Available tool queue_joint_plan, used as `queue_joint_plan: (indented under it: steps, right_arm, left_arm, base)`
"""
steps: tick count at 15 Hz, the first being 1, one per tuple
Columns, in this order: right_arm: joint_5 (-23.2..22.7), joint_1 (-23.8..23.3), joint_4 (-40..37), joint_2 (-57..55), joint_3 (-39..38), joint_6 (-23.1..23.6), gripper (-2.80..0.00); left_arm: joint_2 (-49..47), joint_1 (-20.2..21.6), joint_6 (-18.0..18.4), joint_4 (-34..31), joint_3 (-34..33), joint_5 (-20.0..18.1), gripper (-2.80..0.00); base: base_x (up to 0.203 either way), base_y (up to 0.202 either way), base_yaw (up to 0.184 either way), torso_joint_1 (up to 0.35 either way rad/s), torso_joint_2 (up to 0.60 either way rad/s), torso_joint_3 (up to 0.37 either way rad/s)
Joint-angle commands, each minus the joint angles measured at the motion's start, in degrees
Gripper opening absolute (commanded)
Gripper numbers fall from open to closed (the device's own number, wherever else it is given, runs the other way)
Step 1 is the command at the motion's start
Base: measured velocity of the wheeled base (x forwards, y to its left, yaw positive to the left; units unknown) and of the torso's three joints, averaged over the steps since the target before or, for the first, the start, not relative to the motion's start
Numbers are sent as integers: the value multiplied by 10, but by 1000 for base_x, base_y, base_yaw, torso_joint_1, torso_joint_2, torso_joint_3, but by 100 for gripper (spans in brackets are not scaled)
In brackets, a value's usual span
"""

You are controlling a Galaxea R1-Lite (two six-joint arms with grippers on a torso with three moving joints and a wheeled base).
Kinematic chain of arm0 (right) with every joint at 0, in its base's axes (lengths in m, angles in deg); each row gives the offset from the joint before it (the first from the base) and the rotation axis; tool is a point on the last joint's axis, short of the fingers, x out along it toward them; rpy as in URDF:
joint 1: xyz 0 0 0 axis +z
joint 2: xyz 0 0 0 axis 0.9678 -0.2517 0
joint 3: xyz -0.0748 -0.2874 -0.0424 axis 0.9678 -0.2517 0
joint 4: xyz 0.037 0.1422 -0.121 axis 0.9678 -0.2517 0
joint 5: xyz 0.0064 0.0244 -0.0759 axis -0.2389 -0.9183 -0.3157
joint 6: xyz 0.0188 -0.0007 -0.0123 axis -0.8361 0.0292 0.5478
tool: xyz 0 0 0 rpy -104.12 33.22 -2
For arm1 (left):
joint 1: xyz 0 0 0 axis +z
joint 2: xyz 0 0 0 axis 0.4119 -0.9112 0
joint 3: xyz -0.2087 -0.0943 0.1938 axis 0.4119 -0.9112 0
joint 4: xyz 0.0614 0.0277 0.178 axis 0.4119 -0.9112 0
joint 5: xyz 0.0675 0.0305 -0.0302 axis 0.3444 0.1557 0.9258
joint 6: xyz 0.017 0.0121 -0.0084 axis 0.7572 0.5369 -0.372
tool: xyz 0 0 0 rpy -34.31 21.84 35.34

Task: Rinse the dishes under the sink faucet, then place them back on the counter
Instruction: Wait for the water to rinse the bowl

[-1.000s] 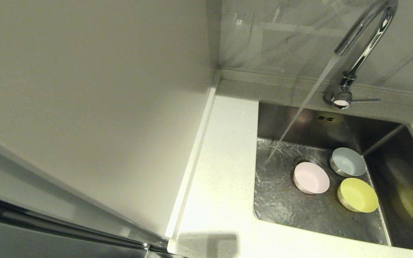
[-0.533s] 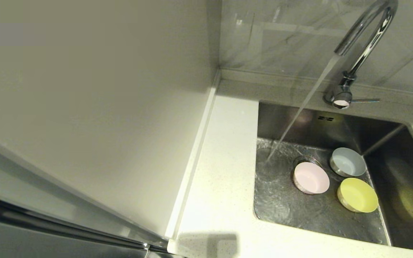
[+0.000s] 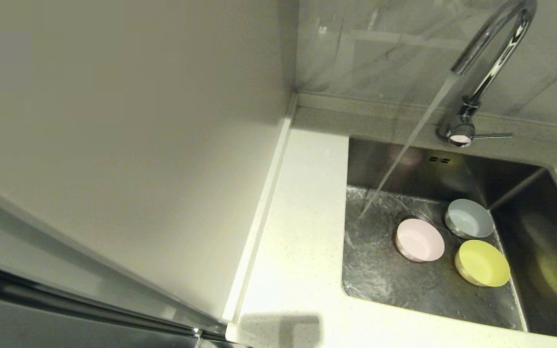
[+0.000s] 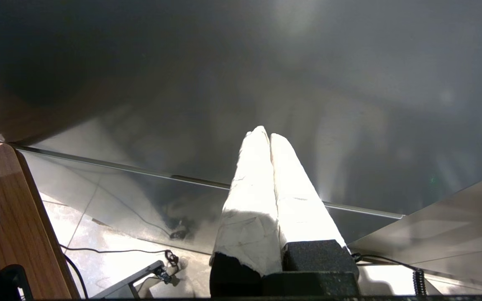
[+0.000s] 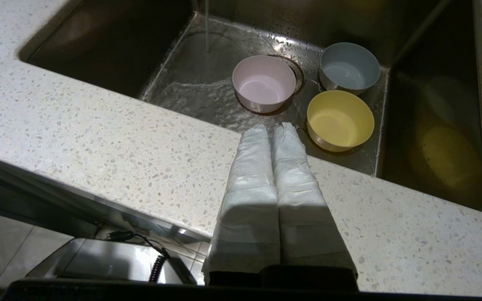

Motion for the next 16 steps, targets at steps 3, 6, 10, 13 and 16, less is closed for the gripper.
queue_joint_plan:
  steps: [3,6,10,13,16]
  right_arm:
    - [0,0,0,-1,0,0,-280]
    - [0,0,0,-1,0,0,-280]
    - [0,0,0,-1,0,0,-280]
    - [0,0,0,-1,0,0,-280]
    - [0,0,0,-1,0,0,-280]
  left_arm:
    - [0,0,0,0,-2,0,-280]
    - [0,0,0,0,-2,0,-280]
    - [0,0,0,0,-1,0,-280]
    - [0,0,0,0,-2,0,-280]
    - [0,0,0,0,-1,0,-280]
  base:
    - [0,0,0,0,0,0]
    - [0,0,0,0,0,0]
    - [0,0,0,0,0,0]
    - [0,0,0,0,0,0]
    - [0,0,0,0,0,0]
